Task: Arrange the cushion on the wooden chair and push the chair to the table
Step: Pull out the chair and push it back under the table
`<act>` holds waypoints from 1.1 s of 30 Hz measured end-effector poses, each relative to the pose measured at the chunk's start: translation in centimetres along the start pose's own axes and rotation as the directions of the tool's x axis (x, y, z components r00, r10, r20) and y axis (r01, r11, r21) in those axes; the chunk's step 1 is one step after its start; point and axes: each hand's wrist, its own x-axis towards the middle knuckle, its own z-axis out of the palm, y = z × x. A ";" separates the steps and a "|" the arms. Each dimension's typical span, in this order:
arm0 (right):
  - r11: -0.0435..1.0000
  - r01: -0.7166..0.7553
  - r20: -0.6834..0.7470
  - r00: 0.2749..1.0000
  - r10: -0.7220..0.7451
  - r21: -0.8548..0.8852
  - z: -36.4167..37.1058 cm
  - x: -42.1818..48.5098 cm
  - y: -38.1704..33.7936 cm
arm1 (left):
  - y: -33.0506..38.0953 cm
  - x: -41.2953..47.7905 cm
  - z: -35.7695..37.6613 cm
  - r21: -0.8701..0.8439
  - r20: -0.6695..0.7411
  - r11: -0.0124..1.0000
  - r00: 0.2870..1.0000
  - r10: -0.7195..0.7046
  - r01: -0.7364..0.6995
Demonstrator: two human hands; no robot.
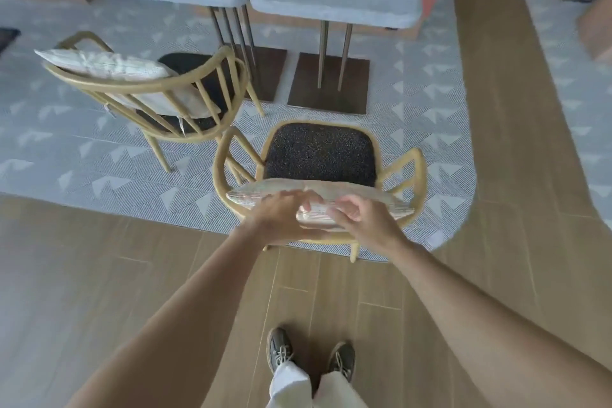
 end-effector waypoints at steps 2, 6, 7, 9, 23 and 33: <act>0.990 -0.020 0.123 0.992 0.038 -0.140 2.3 0.3 1.6 | -1.5 0.2 3.2 0.169 0.149 0.986 0.988 -0.034 0.009; 0.792 0.173 0.232 0.972 -0.040 -0.586 4.8 1.8 3.1 | -2.5 1.5 5.6 0.425 0.187 0.905 0.977 -0.100 0.011; 0.757 0.198 0.250 0.967 -0.048 -0.623 5.0 2.5 3.2 | -2.6 2.0 5.6 0.450 0.188 0.893 0.976 -0.112 0.016; 0.719 0.261 0.290 0.953 -0.086 -0.644 5.2 4.1 3.5 | -2.8 3.0 5.5 0.512 0.202 0.859 0.975 -0.090 -0.026; 0.638 0.282 0.258 0.957 -0.134 -0.716 1.7 17.2 0.9 | -9.4 13.7 0.2 0.520 0.128 0.853 0.992 -0.018 -0.052; 0.663 0.191 0.201 0.978 -0.062 -0.723 -1.0 26.5 -1.2 | -14.3 23.1 -5.5 0.527 0.174 0.840 0.984 0.043 -0.130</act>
